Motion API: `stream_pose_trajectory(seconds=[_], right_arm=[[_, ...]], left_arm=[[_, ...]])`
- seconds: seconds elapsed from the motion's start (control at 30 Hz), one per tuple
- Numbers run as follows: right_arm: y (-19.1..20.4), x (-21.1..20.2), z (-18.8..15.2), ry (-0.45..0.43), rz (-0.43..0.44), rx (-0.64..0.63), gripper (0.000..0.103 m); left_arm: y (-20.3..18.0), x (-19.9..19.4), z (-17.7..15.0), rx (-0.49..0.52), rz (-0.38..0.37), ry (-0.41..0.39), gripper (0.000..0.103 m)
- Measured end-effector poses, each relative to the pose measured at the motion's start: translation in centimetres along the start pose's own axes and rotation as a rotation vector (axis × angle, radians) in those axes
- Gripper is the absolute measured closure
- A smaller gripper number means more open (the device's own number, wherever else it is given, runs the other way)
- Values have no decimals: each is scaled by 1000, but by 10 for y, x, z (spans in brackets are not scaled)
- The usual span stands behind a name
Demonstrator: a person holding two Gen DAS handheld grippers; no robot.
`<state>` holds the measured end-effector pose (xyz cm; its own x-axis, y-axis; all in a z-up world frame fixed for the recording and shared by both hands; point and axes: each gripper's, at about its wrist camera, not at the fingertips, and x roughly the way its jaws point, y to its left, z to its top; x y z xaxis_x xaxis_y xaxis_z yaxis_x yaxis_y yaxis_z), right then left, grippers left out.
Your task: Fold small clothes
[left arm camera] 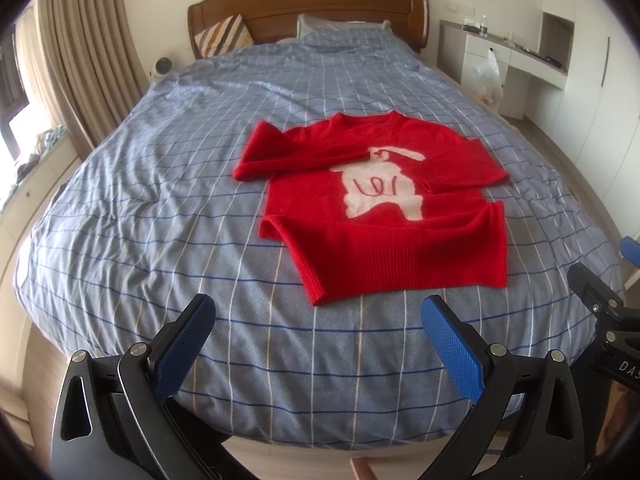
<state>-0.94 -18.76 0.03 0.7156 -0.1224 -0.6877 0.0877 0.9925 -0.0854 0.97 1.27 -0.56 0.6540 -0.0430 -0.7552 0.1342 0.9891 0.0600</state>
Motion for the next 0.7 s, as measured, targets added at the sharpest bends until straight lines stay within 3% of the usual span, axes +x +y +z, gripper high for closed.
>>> stream_pose_trajectory(seconds=[0.47,0.7], right_arm=[[-7,5,-1,7,-30,14,0],[-13,3,-2,-20,-3,33,0]], left_arm=[[-4,1,2,5,-49,-7,0],[18,15,3,-38,-92,3,0]])
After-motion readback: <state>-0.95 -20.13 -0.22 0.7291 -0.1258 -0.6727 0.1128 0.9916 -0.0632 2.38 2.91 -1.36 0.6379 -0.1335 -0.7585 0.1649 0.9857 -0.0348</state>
